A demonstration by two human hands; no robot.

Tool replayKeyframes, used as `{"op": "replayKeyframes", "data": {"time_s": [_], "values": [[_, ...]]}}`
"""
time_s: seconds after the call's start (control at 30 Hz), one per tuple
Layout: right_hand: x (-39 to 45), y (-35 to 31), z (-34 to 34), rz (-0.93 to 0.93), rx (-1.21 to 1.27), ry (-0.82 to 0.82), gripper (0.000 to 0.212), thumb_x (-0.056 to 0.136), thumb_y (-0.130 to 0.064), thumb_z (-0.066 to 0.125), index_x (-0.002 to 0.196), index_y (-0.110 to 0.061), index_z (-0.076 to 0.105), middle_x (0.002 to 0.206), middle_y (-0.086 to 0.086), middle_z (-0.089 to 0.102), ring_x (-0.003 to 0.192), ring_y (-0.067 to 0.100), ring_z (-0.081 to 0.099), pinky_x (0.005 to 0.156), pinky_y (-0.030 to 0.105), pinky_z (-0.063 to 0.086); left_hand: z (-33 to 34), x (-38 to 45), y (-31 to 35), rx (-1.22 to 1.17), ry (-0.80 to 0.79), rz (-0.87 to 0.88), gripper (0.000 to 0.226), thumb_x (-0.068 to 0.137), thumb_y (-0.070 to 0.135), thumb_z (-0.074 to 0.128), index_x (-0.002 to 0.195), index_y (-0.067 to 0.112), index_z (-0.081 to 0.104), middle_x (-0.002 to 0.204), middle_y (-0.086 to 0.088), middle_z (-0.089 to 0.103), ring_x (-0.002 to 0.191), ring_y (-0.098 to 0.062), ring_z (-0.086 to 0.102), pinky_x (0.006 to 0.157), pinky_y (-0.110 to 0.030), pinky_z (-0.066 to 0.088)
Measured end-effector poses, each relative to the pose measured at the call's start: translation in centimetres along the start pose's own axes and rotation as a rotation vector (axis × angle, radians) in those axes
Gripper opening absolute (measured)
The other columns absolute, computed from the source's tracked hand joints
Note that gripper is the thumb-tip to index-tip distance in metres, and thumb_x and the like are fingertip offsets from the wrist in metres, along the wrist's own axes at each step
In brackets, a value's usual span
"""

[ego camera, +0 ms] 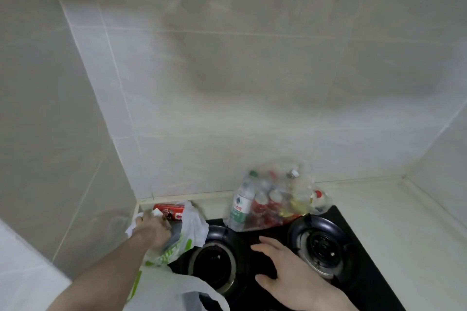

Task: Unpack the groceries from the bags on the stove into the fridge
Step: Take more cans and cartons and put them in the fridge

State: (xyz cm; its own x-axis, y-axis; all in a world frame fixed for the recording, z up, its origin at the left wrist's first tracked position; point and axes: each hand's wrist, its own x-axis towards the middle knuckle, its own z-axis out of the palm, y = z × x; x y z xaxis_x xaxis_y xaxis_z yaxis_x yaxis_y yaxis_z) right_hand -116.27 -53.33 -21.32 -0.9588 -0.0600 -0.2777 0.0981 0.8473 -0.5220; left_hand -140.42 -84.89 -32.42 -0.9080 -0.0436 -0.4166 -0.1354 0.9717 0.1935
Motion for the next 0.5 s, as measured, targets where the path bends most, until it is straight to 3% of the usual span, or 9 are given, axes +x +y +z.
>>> {"op": "replayKeyframes", "data": {"time_s": [0.13,0.23,0.3,0.4,0.5], "values": [[0.1,0.4,0.2,0.012,0.009,-0.006,0.064,0.092,-0.047,0.062,0.152,-0.042,0.041,0.166,-0.019,0.022,0.149,0.008,0.035,0.121,0.022,0.027,0.1,-0.5,-0.9,0.051,-0.006,-0.005,0.062,0.080,0.065,0.044,0.137,0.042,0.051,0.149,-0.007,0.036,0.145,-0.030,0.028,0.119,-0.046,0.032],[0.9,-0.2,0.9,-0.013,0.031,-0.020,0.065,0.090,-0.049,0.062,0.151,-0.043,0.042,0.165,-0.019,0.023,0.149,0.008,0.035,0.122,0.025,0.028,1.2,-1.0,-1.6,0.074,-0.048,0.024,0.068,0.078,0.053,0.047,0.143,0.032,0.050,0.152,-0.008,0.042,0.140,-0.029,0.042,0.113,-0.040,0.040],[1.5,-1.0,1.4,-0.039,0.046,-0.030,0.062,0.090,-0.048,0.063,0.148,-0.044,0.044,0.164,-0.020,0.024,0.148,0.007,0.036,0.122,0.024,0.027,1.8,-1.5,-1.9,0.051,-0.010,0.035,0.057,0.085,0.049,0.049,0.140,0.037,0.053,0.146,-0.006,0.044,0.133,-0.028,0.048,0.108,-0.039,0.044],[2.4,-2.0,1.8,-0.064,0.071,-0.056,0.058,0.091,-0.046,0.065,0.145,-0.045,0.046,0.160,-0.022,0.026,0.147,0.006,0.038,0.121,0.023,0.028,1.7,-3.2,-0.9,0.013,0.129,0.093,0.047,0.092,0.046,0.051,0.139,0.045,0.056,0.143,-0.006,0.044,0.129,-0.028,0.049,0.107,-0.038,0.044],[3.5,-2.8,2.0,-0.084,0.086,-0.057,0.061,0.093,-0.045,0.066,0.149,-0.039,0.045,0.158,-0.020,0.031,0.146,0.003,0.038,0.119,0.021,0.028,0.5,-6.1,0.6,-0.126,0.327,0.203,0.052,0.081,0.049,0.072,0.132,0.046,0.065,0.129,-0.001,0.055,0.120,-0.025,0.055,0.098,-0.031,0.049]]}}
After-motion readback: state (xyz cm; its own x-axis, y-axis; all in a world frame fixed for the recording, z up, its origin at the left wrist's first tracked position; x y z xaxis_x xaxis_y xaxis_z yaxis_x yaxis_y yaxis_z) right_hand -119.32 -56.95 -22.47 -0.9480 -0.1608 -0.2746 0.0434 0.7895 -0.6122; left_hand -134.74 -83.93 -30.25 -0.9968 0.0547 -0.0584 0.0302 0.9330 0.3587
